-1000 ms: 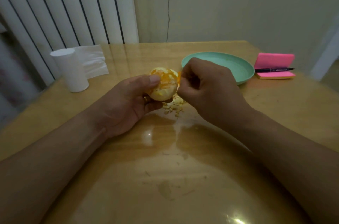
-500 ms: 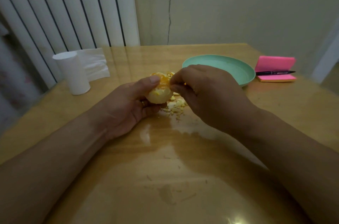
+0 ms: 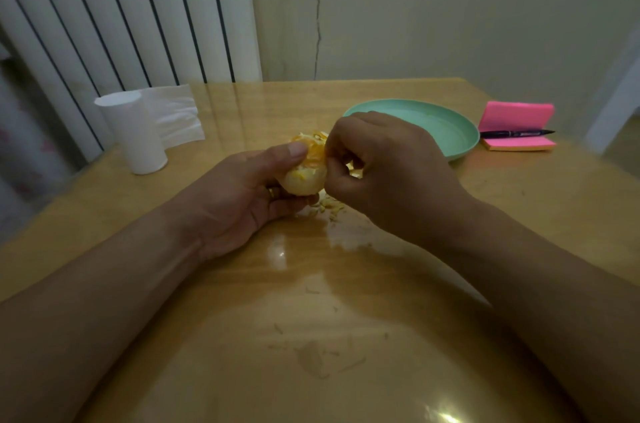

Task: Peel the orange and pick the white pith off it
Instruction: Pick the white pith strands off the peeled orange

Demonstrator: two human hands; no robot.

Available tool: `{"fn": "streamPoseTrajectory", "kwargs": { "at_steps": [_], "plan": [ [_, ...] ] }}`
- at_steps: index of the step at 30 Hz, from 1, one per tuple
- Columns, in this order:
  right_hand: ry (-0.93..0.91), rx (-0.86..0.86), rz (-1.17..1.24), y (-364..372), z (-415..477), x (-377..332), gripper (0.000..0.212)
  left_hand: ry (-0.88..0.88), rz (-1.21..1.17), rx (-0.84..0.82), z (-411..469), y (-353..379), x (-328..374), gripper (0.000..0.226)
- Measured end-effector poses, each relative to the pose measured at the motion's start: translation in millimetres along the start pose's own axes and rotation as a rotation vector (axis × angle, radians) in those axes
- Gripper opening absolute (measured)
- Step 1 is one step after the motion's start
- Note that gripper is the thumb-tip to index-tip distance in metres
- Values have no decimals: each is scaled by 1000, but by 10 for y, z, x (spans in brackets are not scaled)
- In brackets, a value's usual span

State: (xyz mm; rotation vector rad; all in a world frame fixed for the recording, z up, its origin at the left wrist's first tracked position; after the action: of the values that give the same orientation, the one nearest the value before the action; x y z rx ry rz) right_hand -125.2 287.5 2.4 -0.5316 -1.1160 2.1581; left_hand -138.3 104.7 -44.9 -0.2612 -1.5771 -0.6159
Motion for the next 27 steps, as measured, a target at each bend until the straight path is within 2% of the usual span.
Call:
{"fn": "streamPoseTrajectory", "kwargs": {
  "at_steps": [6,10,14,15,18,27],
  "plan": [
    [106,66,282,35,-57,67,6,43,-11,-33,3,13,4,47],
    [211,58,482,98,-87,144,7,61,-1,-37,3,6,12,40],
    [261,61,574,121,-107,225,6,70,2,-85,-8,10,6,53],
    [254,46,579,121,-113,218,6,68,-1,-71,-7,0,1,49],
    [199,16,516,96,-112,165,6,76,-10,-19,-13,-26,17,33],
    [4,-33,87,23,-41,58,12,41,11,43,-7,-72,17,44]
  ]
}}
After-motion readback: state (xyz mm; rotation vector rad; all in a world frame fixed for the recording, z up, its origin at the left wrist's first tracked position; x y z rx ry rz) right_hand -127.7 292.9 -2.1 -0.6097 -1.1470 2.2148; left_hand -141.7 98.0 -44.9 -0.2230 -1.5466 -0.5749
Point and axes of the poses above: each hand's wrist, its own z-axis towards the middle knuckle, its own y-axis out of the palm, x = y × z, the point moved 4 cm from there along z, towards the middle knuckle, and after that the axes turned 14 degrees about -x, right-handed, at the moved point
